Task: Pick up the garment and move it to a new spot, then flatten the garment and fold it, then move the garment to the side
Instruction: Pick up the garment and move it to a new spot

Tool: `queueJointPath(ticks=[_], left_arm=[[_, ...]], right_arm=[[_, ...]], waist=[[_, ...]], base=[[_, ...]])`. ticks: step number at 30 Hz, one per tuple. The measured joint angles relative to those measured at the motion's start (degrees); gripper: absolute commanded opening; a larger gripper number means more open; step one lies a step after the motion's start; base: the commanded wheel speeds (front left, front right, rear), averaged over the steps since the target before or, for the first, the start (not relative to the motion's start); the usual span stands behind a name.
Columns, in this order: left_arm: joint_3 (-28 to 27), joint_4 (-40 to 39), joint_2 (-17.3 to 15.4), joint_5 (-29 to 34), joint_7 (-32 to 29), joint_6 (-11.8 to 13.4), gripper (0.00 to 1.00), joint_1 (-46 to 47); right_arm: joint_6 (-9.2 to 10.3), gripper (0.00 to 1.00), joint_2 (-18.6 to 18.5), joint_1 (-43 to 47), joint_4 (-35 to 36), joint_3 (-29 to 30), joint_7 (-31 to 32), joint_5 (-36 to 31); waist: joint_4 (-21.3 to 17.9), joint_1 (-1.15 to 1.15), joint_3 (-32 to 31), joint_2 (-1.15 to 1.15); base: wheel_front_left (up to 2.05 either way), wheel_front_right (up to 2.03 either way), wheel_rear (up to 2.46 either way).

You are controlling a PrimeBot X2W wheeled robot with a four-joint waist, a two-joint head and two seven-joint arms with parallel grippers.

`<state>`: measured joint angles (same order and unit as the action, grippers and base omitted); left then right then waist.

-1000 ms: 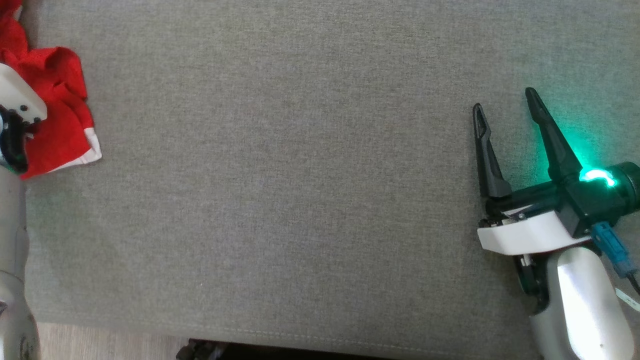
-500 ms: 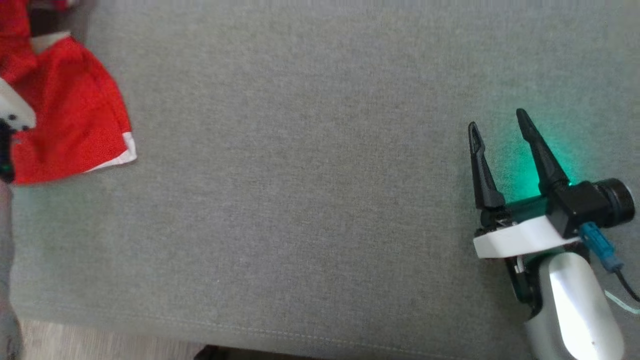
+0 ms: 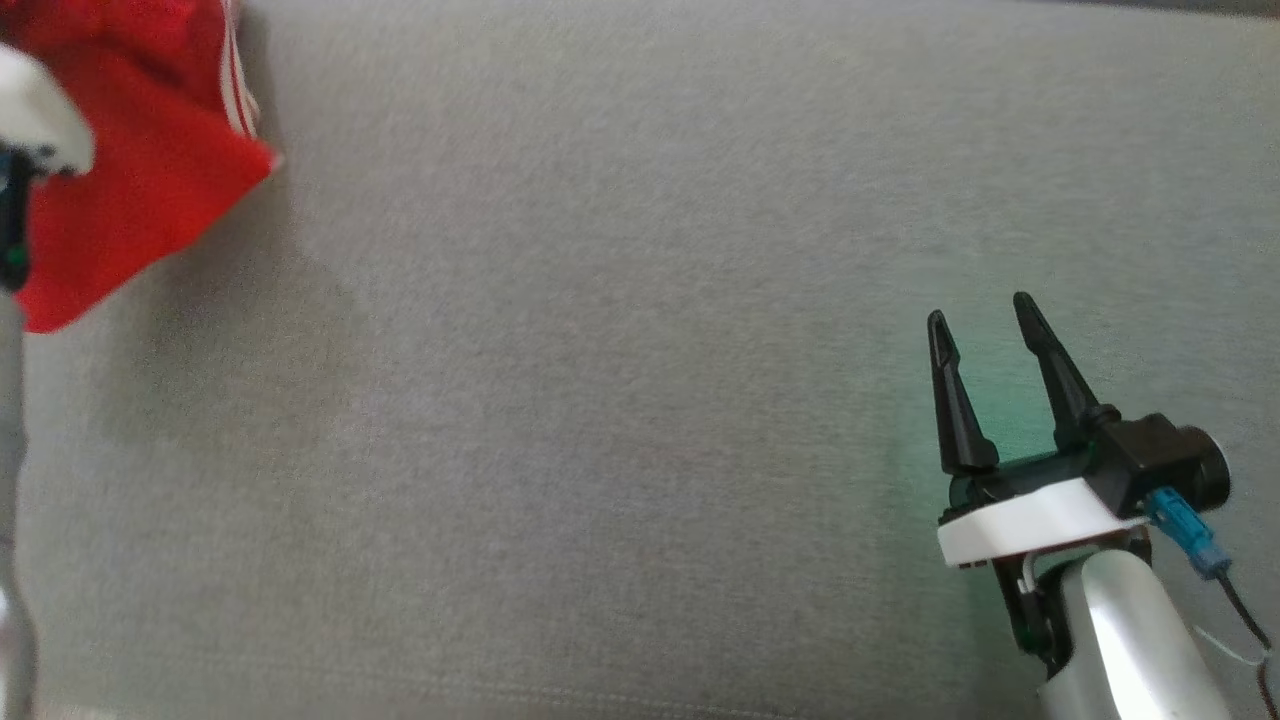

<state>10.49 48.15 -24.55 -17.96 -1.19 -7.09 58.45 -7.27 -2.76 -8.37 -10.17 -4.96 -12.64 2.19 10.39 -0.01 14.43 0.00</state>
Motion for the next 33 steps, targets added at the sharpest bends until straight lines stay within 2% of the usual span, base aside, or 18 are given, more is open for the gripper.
queueJointPath(ticks=[4,11,18,23,26,29,33], left_arm=[[2.26,-8.4,1.97,0.05,-2.33,0.0,0.0,0.0],[7.22,-23.16,8.58,-1.21,-8.09,-0.05,0.0,-0.03],[11.14,-31.64,14.92,-3.74,-10.82,0.11,0.0,-1.65],[13.62,-29.17,18.64,-5.68,-7.48,1.4,0.0,-11.55],[14.84,-24.15,19.52,-5.65,-2.74,2.49,0.0,-19.48],[16.02,-17.91,19.84,-5.76,2.47,2.5,0.0,-25.98],[15.9,-10.26,20.35,-7.37,9.32,2.61,0.0,-30.27]], right_arm=[[0.0,1.0,0.01,0.27,-1.58,0.08,-0.59,1.53],[0.0,1.0,0.03,1.04,-3.57,0.02,-1.52,3.65],[0.0,1.0,0.05,0.86,-4.21,0.02,-1.57,4.99],[0.0,1.0,0.05,0.75,-3.67,0.26,-1.58,5.89],[0.0,1.0,0.05,0.66,-3.52,0.29,-1.58,6.01],[0.0,1.0,0.08,0.52,-3.48,0.07,-1.58,6.39],[0.0,1.0,0.08,-0.15,-3.46,0.36,-1.58,6.38]], waist=[[-2.42,0.0,-2.46,0.0],[-8.51,0.01,-5.33,0.0],[-14.52,0.0,-5.79,0.0],[-16.68,0.02,-4.02,0.0],[-17.4,0.02,-2.91,0.0],[-18.11,0.02,-2.12,0.0],[-18.71,0.02,-1.57,0.0]], base=[[0.0,0.0,0.0],[0.0,0.0,0.0],[0.0,0.0,0.0],[0.0,0.0,0.0],[0.0,0.0,0.0],[0.0,0.0,0.0],[0.0,0.0,0.0]])
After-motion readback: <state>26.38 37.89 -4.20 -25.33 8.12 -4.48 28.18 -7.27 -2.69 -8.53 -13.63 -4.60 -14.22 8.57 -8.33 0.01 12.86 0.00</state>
